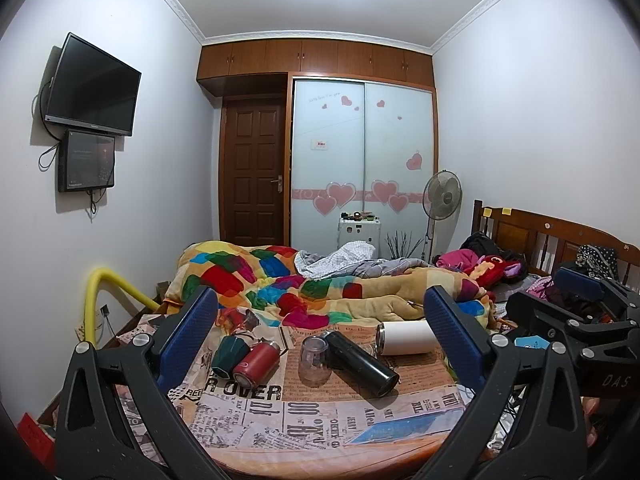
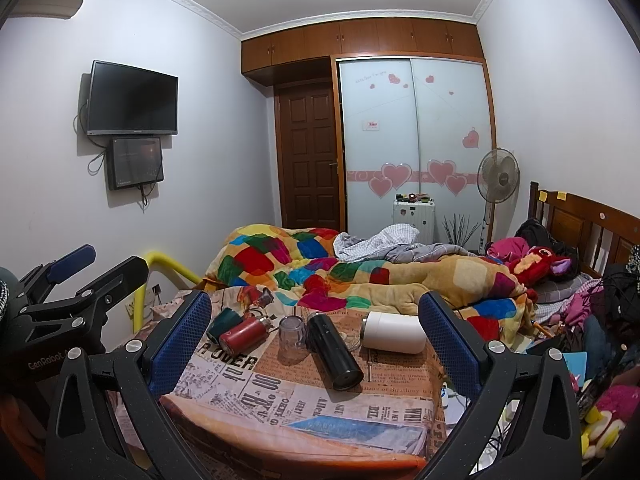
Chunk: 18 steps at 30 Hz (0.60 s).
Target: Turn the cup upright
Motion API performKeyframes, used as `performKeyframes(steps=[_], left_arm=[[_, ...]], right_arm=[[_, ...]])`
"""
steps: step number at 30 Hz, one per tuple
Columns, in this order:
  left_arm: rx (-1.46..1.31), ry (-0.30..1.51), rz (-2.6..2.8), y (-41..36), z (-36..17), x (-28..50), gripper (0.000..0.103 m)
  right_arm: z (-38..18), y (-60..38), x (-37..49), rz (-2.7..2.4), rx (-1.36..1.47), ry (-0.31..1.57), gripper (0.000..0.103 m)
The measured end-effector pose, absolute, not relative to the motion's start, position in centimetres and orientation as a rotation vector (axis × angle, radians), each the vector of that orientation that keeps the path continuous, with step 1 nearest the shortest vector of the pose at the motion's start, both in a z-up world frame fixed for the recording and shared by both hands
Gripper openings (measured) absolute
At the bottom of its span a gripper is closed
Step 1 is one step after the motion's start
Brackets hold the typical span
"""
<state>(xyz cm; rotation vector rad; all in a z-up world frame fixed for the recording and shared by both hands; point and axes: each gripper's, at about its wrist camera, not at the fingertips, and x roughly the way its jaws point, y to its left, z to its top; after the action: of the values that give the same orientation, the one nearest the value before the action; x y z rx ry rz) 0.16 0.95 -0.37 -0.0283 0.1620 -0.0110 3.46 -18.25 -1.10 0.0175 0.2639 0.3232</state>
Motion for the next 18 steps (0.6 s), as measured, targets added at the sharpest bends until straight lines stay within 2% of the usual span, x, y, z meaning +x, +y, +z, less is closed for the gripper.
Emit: performKeyframes(steps=[18], left_arm=[[-0.03,0.162,-0.012,0.84,-0.34,0.12,0.103]], right_arm=[[-1.37,-17.95,3.58,0.323,0.014,0.265,0.103]])
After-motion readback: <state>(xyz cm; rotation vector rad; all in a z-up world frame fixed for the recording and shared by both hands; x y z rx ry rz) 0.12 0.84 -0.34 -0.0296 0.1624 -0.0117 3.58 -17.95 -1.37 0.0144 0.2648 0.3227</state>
